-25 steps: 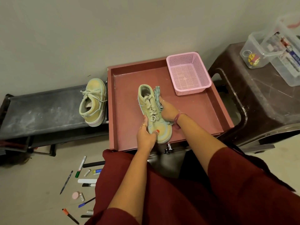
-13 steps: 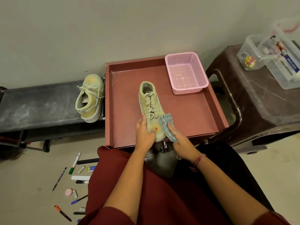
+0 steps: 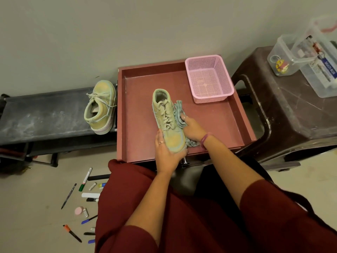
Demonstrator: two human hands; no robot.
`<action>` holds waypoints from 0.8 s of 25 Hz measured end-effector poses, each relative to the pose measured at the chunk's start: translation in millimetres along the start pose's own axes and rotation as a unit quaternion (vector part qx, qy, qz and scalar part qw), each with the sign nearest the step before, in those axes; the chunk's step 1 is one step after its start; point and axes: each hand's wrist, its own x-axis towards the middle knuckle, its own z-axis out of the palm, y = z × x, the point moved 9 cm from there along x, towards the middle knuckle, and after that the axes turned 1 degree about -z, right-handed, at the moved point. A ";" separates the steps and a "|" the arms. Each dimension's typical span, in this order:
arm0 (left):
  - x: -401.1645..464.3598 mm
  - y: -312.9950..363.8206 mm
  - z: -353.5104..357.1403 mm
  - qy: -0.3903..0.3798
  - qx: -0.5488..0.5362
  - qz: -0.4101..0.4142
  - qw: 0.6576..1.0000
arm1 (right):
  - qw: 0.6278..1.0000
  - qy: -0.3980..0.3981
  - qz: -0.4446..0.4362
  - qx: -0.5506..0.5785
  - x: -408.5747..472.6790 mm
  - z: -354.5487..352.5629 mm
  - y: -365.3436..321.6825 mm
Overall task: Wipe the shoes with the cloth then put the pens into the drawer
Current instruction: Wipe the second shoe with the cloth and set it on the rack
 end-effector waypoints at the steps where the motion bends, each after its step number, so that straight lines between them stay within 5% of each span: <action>1: -0.9 -1.2 -1.4 0.004 -0.014 -0.004 1.000 | 1.000 -0.004 0.002 -0.013 10.5 -3.0 -3.1; 6: 1.2 -22.0 -3.5 0.016 -0.090 -0.045 0.995 | 0.981 -0.050 -0.085 -0.167 -38.5 27.1 6.3; 10: 1.2 -30.9 -4.2 -0.012 -0.141 -0.073 0.987 | 0.961 -0.008 -0.130 -0.243 -95.9 48.2 12.9; 20: -11.3 -29.2 -14.6 -0.111 -0.210 -0.100 0.966 | 0.965 -0.065 -0.086 -0.238 18.1 8.9 -54.0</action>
